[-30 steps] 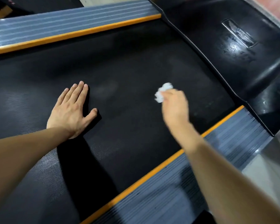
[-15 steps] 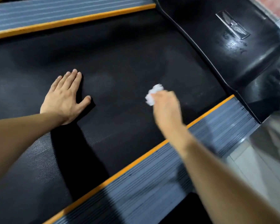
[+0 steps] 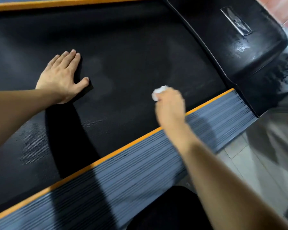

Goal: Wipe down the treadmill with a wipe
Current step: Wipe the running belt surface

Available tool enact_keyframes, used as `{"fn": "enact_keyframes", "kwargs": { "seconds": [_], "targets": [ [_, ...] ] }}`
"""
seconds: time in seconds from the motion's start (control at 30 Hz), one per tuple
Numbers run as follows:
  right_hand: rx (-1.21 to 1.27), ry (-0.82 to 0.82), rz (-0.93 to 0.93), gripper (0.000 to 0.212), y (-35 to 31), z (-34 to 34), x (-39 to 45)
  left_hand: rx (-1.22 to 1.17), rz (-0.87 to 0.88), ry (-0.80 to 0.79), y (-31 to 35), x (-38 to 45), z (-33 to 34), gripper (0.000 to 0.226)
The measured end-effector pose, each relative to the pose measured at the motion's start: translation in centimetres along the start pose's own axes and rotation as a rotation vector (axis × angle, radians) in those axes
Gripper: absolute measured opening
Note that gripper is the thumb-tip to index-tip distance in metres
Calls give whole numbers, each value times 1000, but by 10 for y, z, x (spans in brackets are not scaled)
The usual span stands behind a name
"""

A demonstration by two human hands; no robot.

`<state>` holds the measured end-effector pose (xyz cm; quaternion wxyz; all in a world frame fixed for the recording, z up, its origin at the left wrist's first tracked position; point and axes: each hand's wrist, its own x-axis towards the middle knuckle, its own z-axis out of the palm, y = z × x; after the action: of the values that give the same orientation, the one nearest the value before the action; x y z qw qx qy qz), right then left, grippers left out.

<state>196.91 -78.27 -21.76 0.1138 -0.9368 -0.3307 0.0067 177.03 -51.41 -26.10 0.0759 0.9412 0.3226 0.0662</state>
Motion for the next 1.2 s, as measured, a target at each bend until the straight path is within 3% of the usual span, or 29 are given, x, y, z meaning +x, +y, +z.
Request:
{"fn": "enact_keyframes", "kwargs": {
  "seconds": [0.07,0.13,0.2,0.3,0.4,0.5,0.67,0.73,0.87,0.97,1.07,1.2],
  "targets": [
    [95,-61,-329,30,-40,17,-52,3,-16,12,2,-2,-1,94],
    [172,-115,-486,25,-54,5,-67,-28,-57,19,8,-7,-4,91],
    [108,-41,-372,19,-29,-7,-34,-68,-118,33,17,-22,-7,87],
    [-139,-65,-13,20,42,-35,15,-68,-145,72,26,-66,-1,80],
    [-139,-92,131,20,64,-52,18,-37,-141,99,29,-90,2,77],
    [-27,-159,104,14,15,-45,-9,-39,-179,109,30,-86,4,77],
    [131,-410,-284,17,-75,-30,-93,-63,-179,126,33,-88,2,75],
    [66,-372,-337,12,-69,-24,-85,-63,-175,125,33,-87,1,75],
    [-273,-114,-140,16,19,-25,-10,-60,-171,106,32,-87,2,76],
    [-278,-83,60,13,80,-43,28,-51,-183,101,33,-87,2,77],
    [-153,-149,151,16,62,-39,22,-46,-188,99,33,-88,3,77],
    [-41,-183,11,24,-18,-23,-42,-42,-191,83,35,-88,0,77]
  ]
}}
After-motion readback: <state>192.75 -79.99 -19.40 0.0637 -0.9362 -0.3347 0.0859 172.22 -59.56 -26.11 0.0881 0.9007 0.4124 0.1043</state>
